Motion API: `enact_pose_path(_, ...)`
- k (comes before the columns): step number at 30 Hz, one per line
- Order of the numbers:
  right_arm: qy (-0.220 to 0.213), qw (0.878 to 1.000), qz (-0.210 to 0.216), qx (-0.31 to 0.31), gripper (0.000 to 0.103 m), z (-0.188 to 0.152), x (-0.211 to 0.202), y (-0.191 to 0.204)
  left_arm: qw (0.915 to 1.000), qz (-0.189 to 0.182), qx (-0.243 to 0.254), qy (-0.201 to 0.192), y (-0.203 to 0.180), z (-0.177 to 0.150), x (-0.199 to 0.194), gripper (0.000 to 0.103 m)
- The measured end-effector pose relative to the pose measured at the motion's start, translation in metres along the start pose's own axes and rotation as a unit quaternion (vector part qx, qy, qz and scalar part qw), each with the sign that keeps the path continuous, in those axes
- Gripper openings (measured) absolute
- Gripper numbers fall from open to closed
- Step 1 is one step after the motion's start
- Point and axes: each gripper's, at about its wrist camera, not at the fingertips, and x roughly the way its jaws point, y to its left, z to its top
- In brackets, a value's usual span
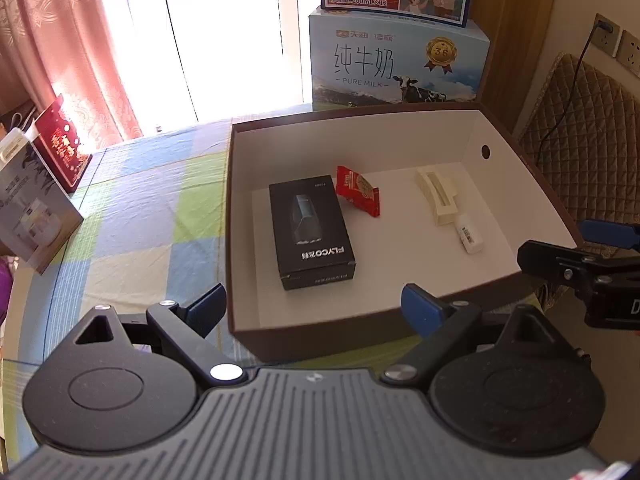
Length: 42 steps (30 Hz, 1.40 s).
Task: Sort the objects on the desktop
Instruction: 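Raise both open tools away from the brown box toward the loose items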
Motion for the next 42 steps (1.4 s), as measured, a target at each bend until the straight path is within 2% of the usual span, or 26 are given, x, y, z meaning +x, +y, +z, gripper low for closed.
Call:
enact_pose_path(13, 0.0, 1.0, 0.006, -0.012, 0.101, -0.026, -0.034, 0.028, 0.9999, 0.005, -0.009, -0.002, 0.011, -0.036, -0.042, 0.092)
enact_pose_path(31, 0.036, 0.999, 0.016, -0.031, 0.101, -0.072, -0.052, 0.079, 0.9998, 0.018, -0.007, 0.005, 0.042, -0.085, -0.079, 0.092)
enact_pose_path(42, 0.067, 0.997, 0.028, -0.033, 0.101, -0.098, -0.047, 0.108, 0.9985, 0.033, -0.017, 0.04, 0.079, -0.135, -0.089, 0.092)
